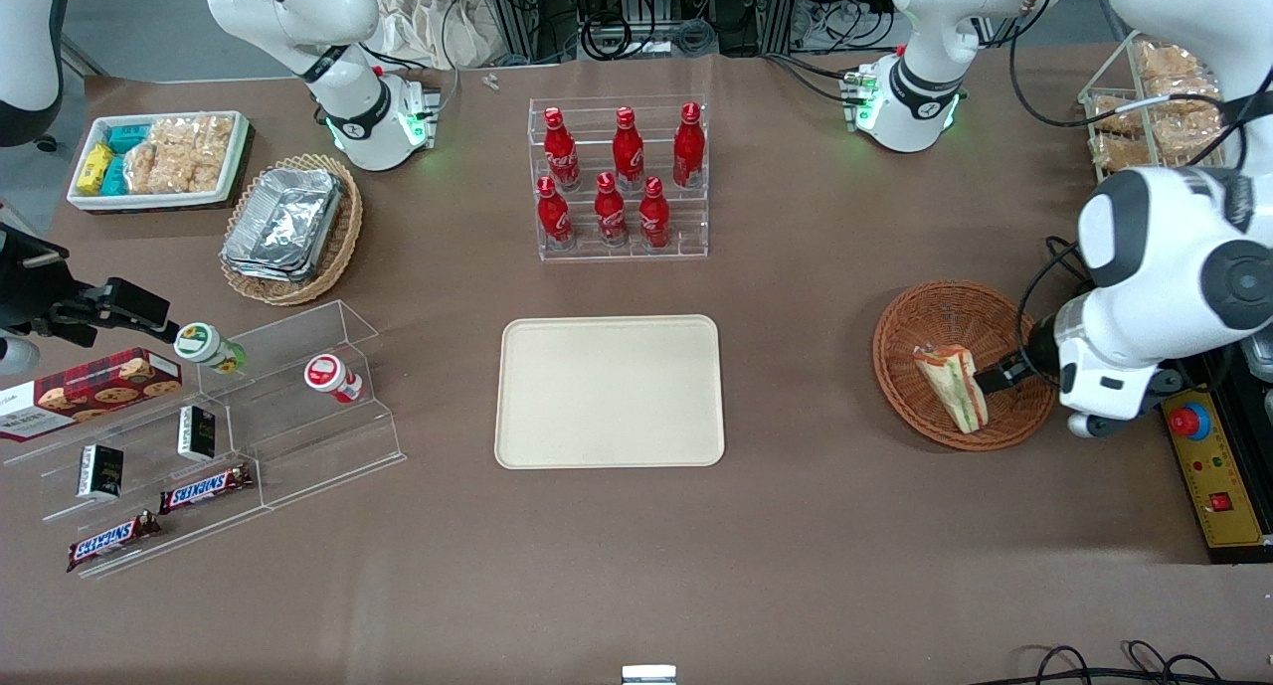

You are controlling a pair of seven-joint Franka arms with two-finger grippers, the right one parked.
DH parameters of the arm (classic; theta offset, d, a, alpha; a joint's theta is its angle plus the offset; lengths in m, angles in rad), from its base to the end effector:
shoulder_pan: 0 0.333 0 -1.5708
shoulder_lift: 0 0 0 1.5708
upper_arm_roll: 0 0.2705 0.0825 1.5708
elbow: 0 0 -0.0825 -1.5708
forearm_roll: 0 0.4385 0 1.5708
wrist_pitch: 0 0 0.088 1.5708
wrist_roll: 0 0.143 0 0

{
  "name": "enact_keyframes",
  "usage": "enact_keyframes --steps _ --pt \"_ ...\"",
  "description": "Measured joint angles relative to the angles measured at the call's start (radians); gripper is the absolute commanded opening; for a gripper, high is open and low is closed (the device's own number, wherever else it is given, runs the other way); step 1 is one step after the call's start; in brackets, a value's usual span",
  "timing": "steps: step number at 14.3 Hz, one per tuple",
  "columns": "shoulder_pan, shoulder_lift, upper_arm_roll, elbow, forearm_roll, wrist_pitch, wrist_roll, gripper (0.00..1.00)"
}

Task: Place sandwich from basket to tray

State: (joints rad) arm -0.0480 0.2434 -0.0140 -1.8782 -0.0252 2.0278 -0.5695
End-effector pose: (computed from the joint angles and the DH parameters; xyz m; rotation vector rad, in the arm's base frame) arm 0.6350 -0.0416 0.2659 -3.0277 -0.8053 0.1522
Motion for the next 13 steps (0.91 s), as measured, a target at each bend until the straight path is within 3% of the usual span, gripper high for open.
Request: enact_keyframes --steps 5,10,11,12,13 --pt "-0.002 0.005 0.000 -0.193 0.003 0.233 -0.007 1.00" --pt "-0.002 0.022 0.002 -0.274 0.005 0.318 -0.007 1.00" --pt "-0.002 0.034 0.002 -0.276 0.005 0.328 -0.007 0.90" --pt "-0.002 0.049 0.002 -0.277 0.005 0.340 -0.007 0.69" --pt "-0.002 0.063 0.002 -0.277 0.005 0.348 -0.007 0.39"
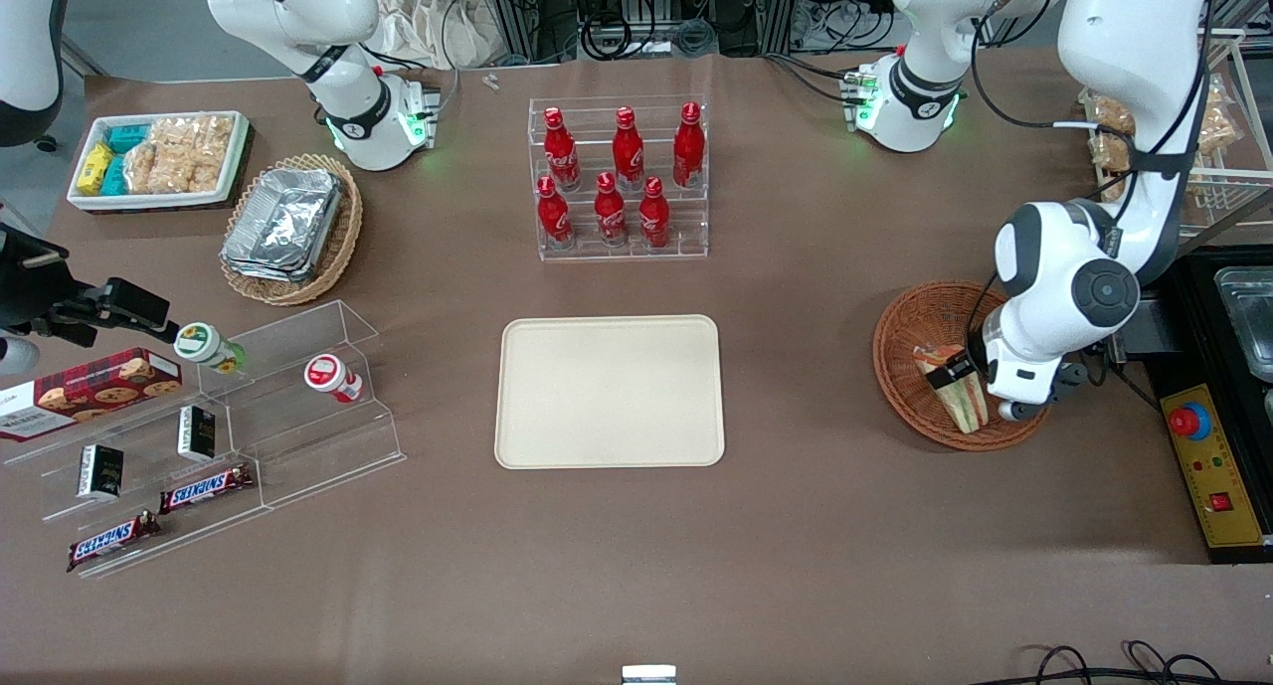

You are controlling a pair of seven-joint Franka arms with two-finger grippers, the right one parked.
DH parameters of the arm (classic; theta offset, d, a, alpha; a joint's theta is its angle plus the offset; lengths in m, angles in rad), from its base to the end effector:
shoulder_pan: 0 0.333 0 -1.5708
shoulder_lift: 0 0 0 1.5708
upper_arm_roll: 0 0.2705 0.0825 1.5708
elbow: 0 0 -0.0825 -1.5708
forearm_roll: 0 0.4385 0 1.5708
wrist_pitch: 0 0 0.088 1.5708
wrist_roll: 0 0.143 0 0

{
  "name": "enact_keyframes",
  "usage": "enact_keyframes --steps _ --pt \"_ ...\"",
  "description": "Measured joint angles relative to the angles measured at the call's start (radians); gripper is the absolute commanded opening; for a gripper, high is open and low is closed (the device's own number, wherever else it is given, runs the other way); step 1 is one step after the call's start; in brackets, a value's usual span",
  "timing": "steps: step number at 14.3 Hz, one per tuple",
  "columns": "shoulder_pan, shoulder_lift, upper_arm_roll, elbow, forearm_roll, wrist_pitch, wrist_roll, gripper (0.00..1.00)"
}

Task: Place sandwich from basket to tray

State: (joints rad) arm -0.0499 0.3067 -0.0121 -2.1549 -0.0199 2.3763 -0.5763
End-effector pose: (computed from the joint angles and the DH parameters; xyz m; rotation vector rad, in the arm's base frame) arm 0.5745 -0.0368 0.1269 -3.0189 -0.8187 0.1350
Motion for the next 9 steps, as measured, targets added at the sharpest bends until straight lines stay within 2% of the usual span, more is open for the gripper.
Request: enact_keyframes --steps 1,2,6,9 --pt "0.000 0.010 0.000 0.000 0.000 0.006 0.000 0.15" --pt "0.000 0.016 0.000 0.000 0.000 0.011 0.000 0.00" --pt "0.000 0.016 0.000 0.031 0.000 0.009 -0.036 0.00" --pt "0.000 0.008 0.000 0.162 0.001 -0.184 -0.058 0.00"
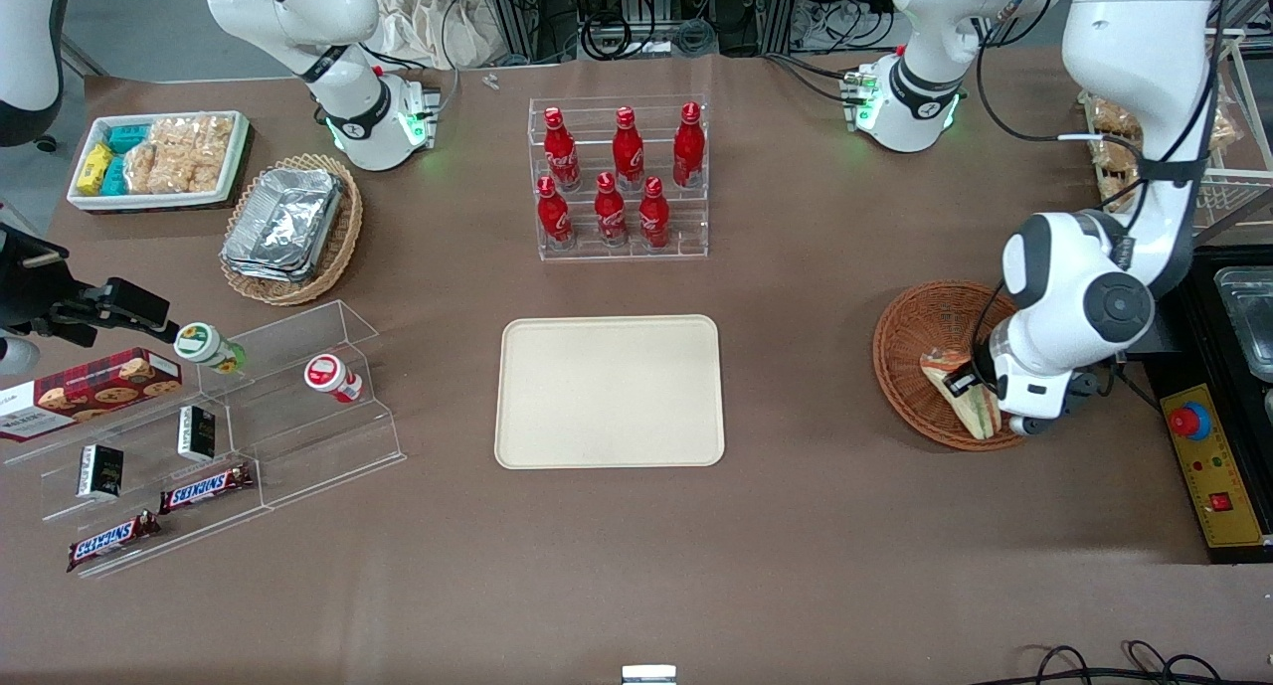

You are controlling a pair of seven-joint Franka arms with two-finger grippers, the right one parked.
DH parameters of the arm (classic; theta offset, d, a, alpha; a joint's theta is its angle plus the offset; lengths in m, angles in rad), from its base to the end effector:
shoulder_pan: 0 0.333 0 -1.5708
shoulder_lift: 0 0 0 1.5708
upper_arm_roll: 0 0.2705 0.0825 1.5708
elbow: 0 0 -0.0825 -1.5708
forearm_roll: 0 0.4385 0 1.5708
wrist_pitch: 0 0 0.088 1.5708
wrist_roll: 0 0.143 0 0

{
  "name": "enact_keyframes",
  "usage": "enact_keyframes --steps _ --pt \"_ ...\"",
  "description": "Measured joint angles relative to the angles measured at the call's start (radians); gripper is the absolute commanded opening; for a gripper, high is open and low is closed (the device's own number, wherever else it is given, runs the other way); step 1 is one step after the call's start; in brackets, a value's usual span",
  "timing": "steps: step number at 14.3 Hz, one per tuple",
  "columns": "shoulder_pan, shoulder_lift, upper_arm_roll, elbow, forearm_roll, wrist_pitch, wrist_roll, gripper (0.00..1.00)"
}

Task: Place sandwich from basket to tray

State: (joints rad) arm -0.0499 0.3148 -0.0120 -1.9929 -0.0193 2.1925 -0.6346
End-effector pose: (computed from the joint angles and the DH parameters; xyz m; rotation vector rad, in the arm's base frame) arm 0.6121 -0.0394 0.1789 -2.9824 -0.8985 0.1788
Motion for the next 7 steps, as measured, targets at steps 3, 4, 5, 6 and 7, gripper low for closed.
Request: enact_keyframes --steps 3,4,5,6,7 --pt "0.000 -0.018 0.000 0.216 0.001 -0.289 -0.006 0.00" --pt "0.000 -0.024 -0.001 0.281 0.000 -0.364 -0.007 0.00" --pt "0.000 -0.029 -0.002 0.346 -0.001 -0.436 -0.009 0.00" --pt "-0.001 -0.032 -0.008 0.411 -0.005 -0.505 -0.011 0.00" --pt "-0.001 -0.034 -0.023 0.473 -0.014 -0.561 -0.017 0.00"
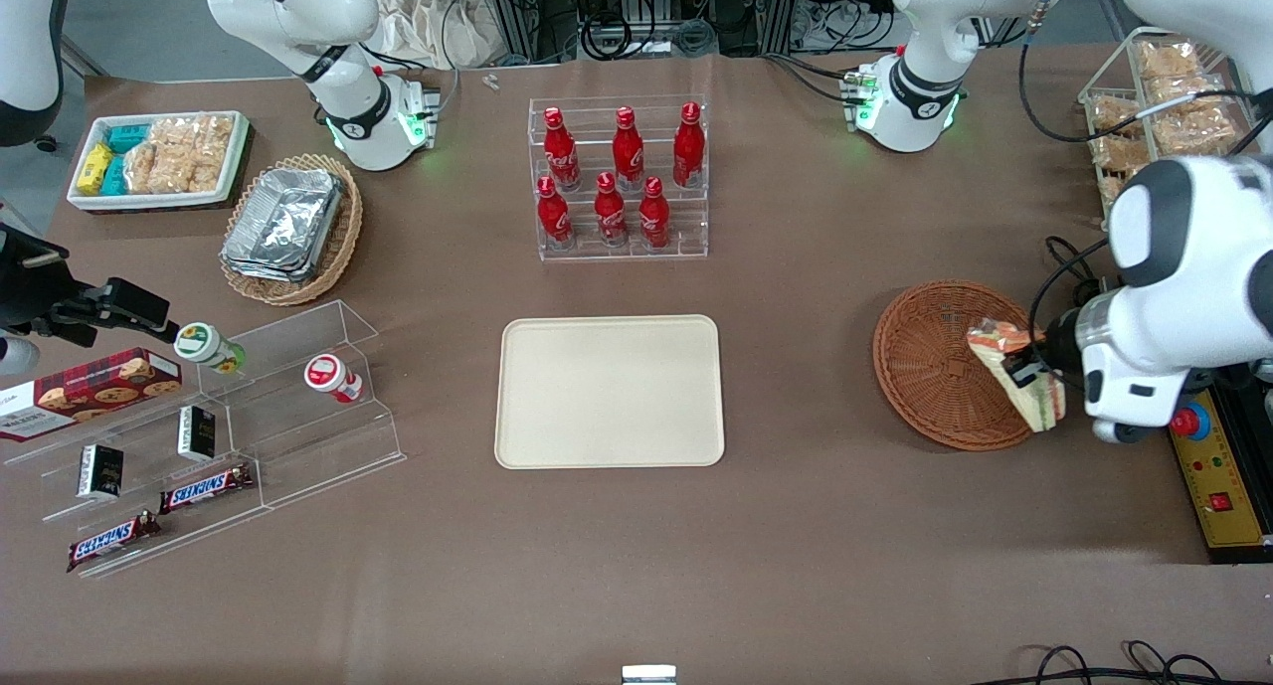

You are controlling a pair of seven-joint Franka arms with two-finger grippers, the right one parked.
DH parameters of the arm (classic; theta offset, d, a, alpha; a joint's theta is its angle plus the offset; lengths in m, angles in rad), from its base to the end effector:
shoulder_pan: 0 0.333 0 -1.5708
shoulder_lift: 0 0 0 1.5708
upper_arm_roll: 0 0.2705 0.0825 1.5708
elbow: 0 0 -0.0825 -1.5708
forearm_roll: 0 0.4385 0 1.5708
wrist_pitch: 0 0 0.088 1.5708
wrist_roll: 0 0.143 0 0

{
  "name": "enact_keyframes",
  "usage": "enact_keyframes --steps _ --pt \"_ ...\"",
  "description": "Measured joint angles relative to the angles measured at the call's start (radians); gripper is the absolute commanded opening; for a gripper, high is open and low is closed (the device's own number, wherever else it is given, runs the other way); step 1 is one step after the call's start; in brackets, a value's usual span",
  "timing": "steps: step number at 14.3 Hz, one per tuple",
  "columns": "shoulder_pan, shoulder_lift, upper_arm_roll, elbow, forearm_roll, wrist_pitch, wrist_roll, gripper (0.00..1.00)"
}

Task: Place sandwich from basket to tray
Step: 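Lift the sandwich and carry it with the left gripper over the tray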

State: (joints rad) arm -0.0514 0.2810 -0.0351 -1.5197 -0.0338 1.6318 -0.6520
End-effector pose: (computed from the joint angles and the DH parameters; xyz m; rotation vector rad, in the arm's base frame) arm 0.6600 -0.0604 0.3949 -2.9836 -0.8757 0.2696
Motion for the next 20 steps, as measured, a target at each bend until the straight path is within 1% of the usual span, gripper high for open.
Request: enact_keyframes --steps 2,4,6,7,8,11,13,16,20 --pt "-0.004 -0.001 -0.060 0.075 -0.016 -0.043 -0.026 0.00" --pt "-0.009 0.005 -0.143 0.086 -0.054 -0.034 -0.032 0.00" --pt "-0.031 0.031 -0.220 0.084 -0.063 0.032 -0.035 0.00" --pt "-0.064 0.055 -0.240 0.082 -0.061 0.071 -0.035 0.00" --pt "-0.109 0.087 -0.248 0.079 -0.050 0.114 -0.036 0.00" --pt "-0.259 0.222 -0.251 0.070 0.025 0.272 -0.050 0.00" --pt "-0.319 0.323 -0.251 0.069 0.040 0.354 -0.062 0.00" --pt "-0.344 0.425 -0.251 0.070 0.044 0.435 -0.055 0.00" --pt "-0.362 0.484 -0.251 0.072 0.074 0.458 -0.050 0.00"
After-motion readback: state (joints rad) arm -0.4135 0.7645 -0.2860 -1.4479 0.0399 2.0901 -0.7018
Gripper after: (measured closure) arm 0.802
